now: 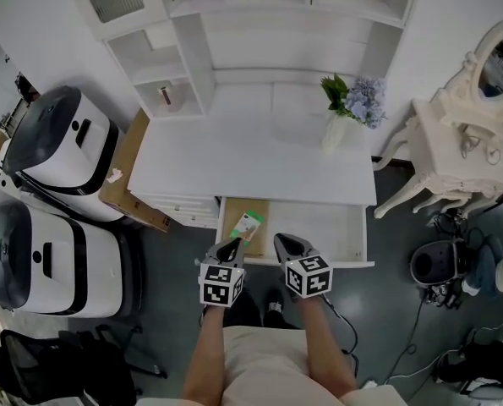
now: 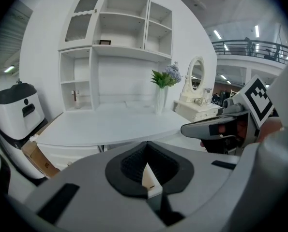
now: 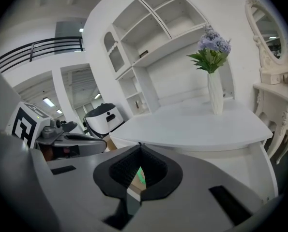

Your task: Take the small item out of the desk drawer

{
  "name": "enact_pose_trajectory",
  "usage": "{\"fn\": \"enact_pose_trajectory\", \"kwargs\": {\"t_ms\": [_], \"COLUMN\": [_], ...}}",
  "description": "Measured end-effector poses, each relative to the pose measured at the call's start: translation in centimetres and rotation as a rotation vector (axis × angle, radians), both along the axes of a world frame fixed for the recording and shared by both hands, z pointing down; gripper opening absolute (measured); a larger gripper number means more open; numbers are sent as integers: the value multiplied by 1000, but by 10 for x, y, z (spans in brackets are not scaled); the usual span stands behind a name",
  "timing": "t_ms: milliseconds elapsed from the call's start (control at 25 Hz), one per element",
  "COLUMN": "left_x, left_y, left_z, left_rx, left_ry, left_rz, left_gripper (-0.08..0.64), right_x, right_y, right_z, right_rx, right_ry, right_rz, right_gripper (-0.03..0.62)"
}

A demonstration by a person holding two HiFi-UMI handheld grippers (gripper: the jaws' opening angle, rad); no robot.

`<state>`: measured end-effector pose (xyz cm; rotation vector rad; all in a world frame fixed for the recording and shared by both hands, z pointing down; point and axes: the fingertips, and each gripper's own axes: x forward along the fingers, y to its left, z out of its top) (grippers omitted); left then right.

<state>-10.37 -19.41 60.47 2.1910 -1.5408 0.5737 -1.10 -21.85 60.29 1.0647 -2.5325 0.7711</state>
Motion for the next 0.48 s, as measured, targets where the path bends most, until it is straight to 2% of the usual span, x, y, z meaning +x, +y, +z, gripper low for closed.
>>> {"fn": "enact_pose_trajectory", "kwargs": {"t_ms": [480], "left_x": [4], "left_y": [-32], "left_z": [33], "left_rx": [-81], "left_ry": [-11], "left_rz": [86], "left_gripper": [17], "right_x": [-1], "right_y": [-17], "right_z": [27], "right_rx": [-72], "right_ry": [13], "right_rz": [22], "right_gripper": [24]}}
